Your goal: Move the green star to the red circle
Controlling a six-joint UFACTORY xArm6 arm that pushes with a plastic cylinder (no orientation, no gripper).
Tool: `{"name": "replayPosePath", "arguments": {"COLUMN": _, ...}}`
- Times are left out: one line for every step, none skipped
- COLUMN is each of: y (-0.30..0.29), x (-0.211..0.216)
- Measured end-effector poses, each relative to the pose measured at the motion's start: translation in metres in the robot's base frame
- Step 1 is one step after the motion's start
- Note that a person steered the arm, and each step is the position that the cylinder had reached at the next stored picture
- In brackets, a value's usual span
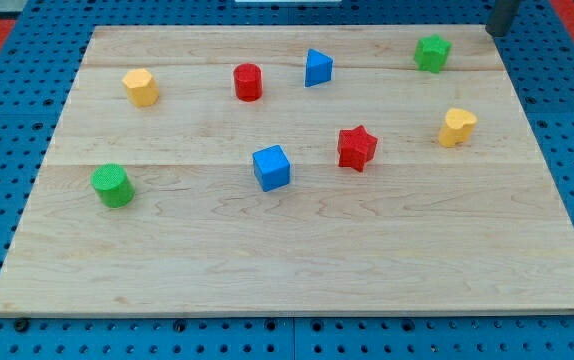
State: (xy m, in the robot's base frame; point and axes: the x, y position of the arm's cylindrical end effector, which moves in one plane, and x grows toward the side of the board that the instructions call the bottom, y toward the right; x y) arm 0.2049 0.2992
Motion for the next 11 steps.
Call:
{"name": "replayPosePath", "arguments": {"y": 0.000, "x": 0.001}}
{"name": "replayPosePath", "arguments": {"y": 0.000, "x": 0.014}}
{"name": "replayPosePath", "arguments": {"y": -0.046, "x": 0.037}}
{"name": "replayPosePath", "arguments": {"y": -0.112, "x": 0.039}}
{"name": "replayPosePath", "arguments": {"y": -0.182, "x": 0.066}}
{"name": "replayPosePath", "arguments": {"y": -0.193, "x": 0.064}}
{"name": "replayPosePath", "arguments": {"y": -0.156, "x": 0.059}}
{"name": "replayPosePath", "arguments": {"y": -0.162, "x": 0.087}}
{"name": "replayPosePath", "arguments": {"y": -0.247, "x": 0.135}}
{"name": "replayPosePath", "arguments": {"y": -0.312, "x": 0.163}}
{"name": "replayPosePath", "arguments": {"y": -0.262, "x": 0.142}}
